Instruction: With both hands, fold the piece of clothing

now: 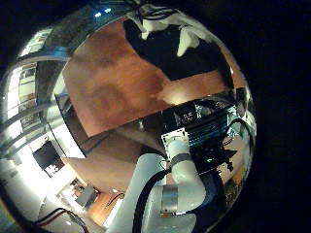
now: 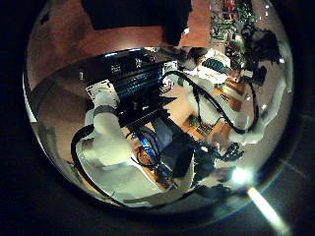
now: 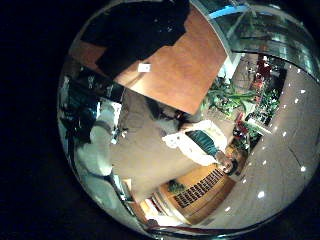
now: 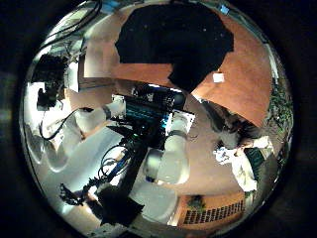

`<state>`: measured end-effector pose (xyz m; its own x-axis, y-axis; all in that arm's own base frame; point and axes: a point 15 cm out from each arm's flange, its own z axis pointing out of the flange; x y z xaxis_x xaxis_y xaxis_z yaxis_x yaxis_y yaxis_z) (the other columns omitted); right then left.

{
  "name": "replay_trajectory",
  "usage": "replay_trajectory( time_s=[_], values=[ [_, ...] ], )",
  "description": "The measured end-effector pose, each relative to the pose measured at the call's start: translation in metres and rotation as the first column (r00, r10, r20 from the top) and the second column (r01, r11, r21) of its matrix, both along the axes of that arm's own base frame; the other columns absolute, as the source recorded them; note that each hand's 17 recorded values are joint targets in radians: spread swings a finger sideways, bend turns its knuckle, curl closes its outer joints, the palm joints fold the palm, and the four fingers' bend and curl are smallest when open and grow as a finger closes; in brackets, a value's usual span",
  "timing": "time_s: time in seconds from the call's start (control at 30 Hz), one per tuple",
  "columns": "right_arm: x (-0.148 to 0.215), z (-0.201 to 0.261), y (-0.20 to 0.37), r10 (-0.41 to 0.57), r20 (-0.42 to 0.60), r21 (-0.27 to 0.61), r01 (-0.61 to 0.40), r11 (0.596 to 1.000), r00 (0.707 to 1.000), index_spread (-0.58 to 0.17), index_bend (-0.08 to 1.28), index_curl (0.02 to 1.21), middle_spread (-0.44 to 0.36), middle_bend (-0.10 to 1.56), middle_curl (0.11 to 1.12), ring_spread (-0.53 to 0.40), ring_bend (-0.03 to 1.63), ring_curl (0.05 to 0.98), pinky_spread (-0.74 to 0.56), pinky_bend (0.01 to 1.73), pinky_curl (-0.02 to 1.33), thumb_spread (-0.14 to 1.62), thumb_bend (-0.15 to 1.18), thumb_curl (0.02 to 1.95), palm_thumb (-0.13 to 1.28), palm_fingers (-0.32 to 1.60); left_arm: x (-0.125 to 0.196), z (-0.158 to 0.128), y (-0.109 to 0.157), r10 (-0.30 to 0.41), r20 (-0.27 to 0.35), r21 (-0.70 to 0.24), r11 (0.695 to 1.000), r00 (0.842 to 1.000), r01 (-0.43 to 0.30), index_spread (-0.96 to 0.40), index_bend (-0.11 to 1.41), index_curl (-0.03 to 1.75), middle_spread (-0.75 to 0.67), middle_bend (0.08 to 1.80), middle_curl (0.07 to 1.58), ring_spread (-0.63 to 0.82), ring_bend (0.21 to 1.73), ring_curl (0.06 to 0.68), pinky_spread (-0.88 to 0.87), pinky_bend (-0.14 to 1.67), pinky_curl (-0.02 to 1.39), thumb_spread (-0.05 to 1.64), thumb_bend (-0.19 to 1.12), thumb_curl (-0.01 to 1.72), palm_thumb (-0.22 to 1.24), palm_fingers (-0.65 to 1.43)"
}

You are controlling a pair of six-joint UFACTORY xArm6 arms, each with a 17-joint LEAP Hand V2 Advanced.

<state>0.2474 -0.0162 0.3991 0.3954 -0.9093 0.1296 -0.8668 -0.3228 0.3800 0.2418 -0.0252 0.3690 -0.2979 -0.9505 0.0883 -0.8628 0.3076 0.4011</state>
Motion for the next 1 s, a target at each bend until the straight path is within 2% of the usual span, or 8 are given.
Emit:
replay_trajectory(
  time_s=[0.23,0.43,0.53,0.67,0.87,1.0],
  values=[
    [0.000,-0.001,-0.019,-0.037,-0.011,-0.001,0.037,0.999,0.999,-0.373,0.17,0.31,-0.002,0.19,0.34,0.120,0.42,0.230,0.37,0.37,0.26,1.07,-0.04,0.18,-0.03,0.21,0.000,-0.001,-0.002,0.024,0.002,-0.008,1.000,1.000,-0.024,0.00,0.10,0.12,0.38,0.20,0.34,0.53,0.61,0.237,0.54,0.38,0.33,0.77,-0.06,0.26,-0.05,-0.06],
    [0.001,-0.005,-0.020,-0.049,-0.019,0.006,0.049,0.999,0.999,-0.374,0.17,0.31,-0.002,0.19,0.34,0.118,0.41,0.227,0.37,0.36,0.26,1.08,-0.04,0.18,-0.03,0.22,-0.007,-0.018,-0.010,-0.013,-0.033,0.004,1.000,0.999,0.014,0.00,0.11,0.12,0.37,0.21,0.35,0.52,0.62,0.234,0.53,0.38,0.33,0.79,-0.06,0.26,-0.04,-0.05],
    [0.009,-0.007,-0.019,-0.034,-0.001,0.014,0.034,0.999,0.999,-0.383,0.18,0.31,-0.013,0.20,0.34,0.103,0.42,0.226,0.37,0.34,0.26,1.08,-0.03,0.19,-0.02,0.25,0.003,-0.034,-0.011,-0.028,0.006,0.018,0.999,1.000,0.028,0.01,0.12,0.13,0.36,0.21,0.35,0.51,0.63,0.236,0.52,0.39,0.33,0.83,-0.04,0.27,-0.02,-0.02],
    [0.021,-0.013,-0.017,-0.030,-0.020,0.016,0.030,0.999,0.999,-0.385,0.18,0.32,-0.025,0.20,0.34,0.084,0.42,0.229,0.37,0.33,0.26,1.10,-0.02,0.20,0.01,0.27,0.020,-0.058,-0.009,-0.070,0.105,0.042,0.997,0.992,0.066,0.01,0.14,0.15,0.34,0.21,0.35,0.49,0.65,0.236,0.50,0.41,0.33,0.87,-0.03,0.27,0.00,0.01],
    [0.030,-0.014,-0.018,-0.072,-0.052,0.034,0.074,0.997,0.996,-0.390,0.18,0.32,-0.030,0.20,0.34,0.072,0.41,0.228,0.38,0.32,0.26,1.12,-0.02,0.21,0.02,0.30,0.033,-0.112,-0.012,-0.175,0.100,0.094,0.982,0.979,0.166,0.00,0.16,0.20,0.33,0.19,0.34,0.49,0.64,0.229,0.50,0.40,0.33,0.90,-0.03,0.29,0.03,-0.03],
    [0.033,-0.013,-0.024,-0.099,-0.056,0.035,0.101,0.994,0.993,-0.384,0.18,0.33,-0.032,0.20,0.35,0.068,0.40,0.226,0.38,0.30,0.26,1.14,-0.01,0.22,0.04,0.31,0.045,-0.141,-0.023,-0.229,0.147,0.115,0.970,0.962,0.213,-0.01,0.15,0.21,0.34,0.18,0.33,0.50,0.63,0.226,0.50,0.40,0.32,0.91,-0.03,0.29,0.03,-0.03]
  ],
)
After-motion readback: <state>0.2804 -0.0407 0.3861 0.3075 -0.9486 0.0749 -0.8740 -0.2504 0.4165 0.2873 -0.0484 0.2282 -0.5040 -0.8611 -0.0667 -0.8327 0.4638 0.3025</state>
